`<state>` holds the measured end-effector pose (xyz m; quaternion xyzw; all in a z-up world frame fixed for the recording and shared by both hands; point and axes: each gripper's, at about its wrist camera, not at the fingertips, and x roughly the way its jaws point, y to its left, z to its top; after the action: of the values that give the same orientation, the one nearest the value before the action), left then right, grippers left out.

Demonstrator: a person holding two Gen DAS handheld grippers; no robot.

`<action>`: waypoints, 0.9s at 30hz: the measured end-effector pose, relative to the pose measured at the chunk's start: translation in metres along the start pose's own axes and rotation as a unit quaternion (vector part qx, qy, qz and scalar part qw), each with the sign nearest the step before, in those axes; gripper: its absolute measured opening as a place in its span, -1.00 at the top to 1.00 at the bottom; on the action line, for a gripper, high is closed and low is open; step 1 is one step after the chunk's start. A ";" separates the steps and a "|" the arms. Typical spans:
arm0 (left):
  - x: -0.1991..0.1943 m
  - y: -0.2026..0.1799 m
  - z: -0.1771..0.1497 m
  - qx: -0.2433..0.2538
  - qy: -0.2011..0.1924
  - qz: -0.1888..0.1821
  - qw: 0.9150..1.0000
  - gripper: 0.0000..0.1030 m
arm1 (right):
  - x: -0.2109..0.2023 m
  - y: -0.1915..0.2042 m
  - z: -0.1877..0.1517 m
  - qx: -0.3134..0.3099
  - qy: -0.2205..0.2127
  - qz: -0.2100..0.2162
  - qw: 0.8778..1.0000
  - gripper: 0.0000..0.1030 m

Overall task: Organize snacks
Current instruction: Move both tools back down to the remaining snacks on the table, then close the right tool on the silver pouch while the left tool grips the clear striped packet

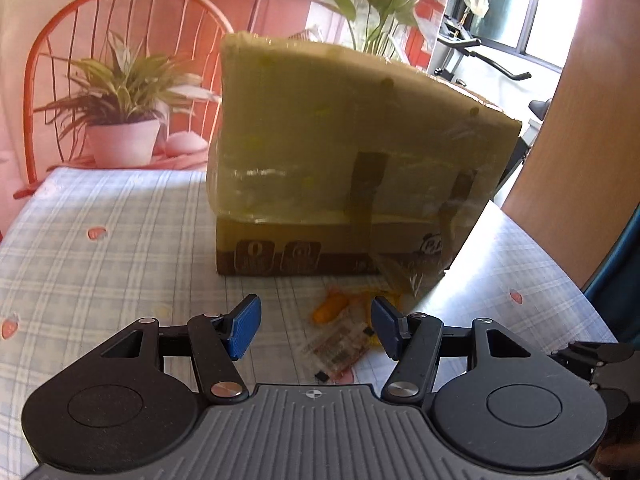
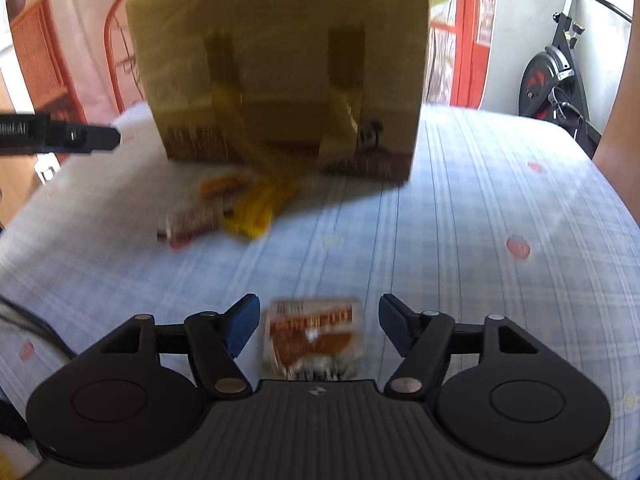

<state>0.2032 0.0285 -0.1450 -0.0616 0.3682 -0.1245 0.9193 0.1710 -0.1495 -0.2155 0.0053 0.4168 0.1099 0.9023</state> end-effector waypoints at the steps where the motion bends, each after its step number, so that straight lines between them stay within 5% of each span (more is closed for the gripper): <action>1: 0.000 -0.001 -0.001 -0.001 0.002 0.000 1.000 -0.23 | 0.002 0.001 -0.002 -0.001 0.006 -0.001 1.000 -0.39; 9: 0.003 0.002 -0.008 -0.010 0.016 0.004 1.000 -0.23 | 0.008 0.005 -0.013 -0.009 0.030 -0.005 0.999 -0.41; 14: 0.003 0.001 -0.010 -0.012 0.020 0.003 1.000 -0.23 | 0.007 0.010 -0.016 -0.026 0.028 -0.011 0.999 -0.40; 16: 0.004 0.001 -0.011 -0.012 0.023 0.003 1.000 -0.23 | 0.007 0.007 -0.014 -0.024 0.026 -0.010 0.999 -0.22; 27: 0.018 -0.004 -0.020 0.008 0.054 -0.002 0.998 -0.23 | 0.027 -0.002 0.003 -0.029 0.001 0.004 1.000 -0.21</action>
<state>0.2013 0.0196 -0.1708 -0.0480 0.4162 -0.1329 0.8982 0.1909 -0.1457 -0.2339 -0.0195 0.4140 0.1253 0.9014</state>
